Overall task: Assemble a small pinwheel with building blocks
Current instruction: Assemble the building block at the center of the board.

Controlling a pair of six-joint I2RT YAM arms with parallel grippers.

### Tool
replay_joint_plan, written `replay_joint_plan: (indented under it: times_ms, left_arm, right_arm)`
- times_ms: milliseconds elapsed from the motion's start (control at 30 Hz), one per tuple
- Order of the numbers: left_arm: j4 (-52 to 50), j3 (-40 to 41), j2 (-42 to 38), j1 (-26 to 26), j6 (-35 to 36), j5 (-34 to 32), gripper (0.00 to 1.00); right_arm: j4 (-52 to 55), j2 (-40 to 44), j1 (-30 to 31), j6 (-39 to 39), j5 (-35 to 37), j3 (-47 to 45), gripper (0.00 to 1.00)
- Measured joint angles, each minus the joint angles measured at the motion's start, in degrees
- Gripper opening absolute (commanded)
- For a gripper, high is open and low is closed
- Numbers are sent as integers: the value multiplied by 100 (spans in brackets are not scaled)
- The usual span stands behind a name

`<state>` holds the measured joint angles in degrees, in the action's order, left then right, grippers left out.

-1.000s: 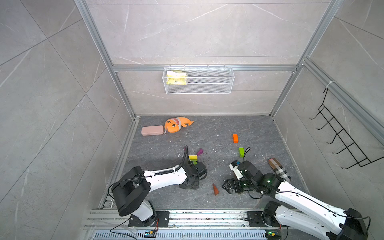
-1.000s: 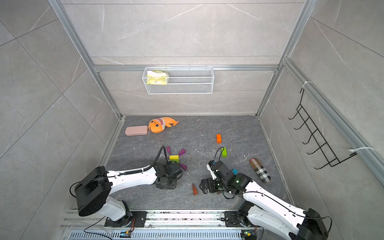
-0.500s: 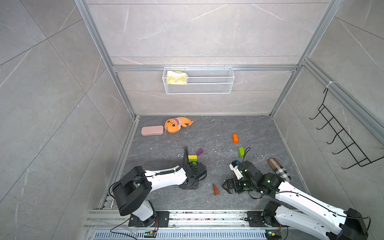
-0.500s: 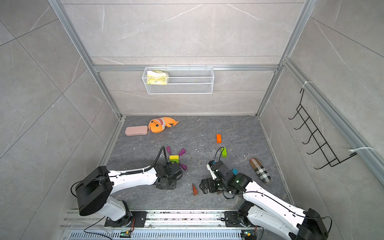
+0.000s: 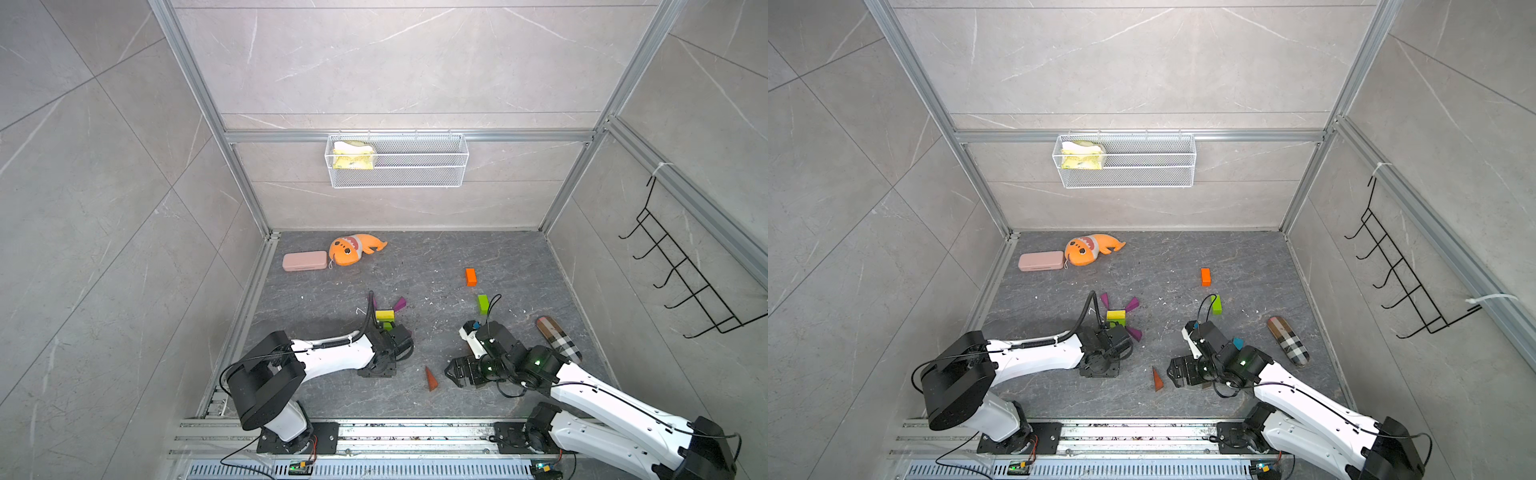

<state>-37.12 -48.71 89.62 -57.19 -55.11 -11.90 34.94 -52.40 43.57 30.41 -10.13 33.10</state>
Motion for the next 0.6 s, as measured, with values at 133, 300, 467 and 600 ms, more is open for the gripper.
replay_joint_plan:
  times_ms: [133,300,467,600]
  left_arm:
    - [55,33,0,35,-4,2,43]
    - [149,55,48,87,-20,4,44]
    - [181,55,55,111,-20,7,43]
    - [197,50,59,131,-17,15,43]
  right_arm:
    - [0,0,-11,2,0,0,100]
    - [0,0,-11,0,0,0,100]
    - [-2,-2,-11,0,0,0,100]
    - [-2,-4,-11,2,0,0,100]
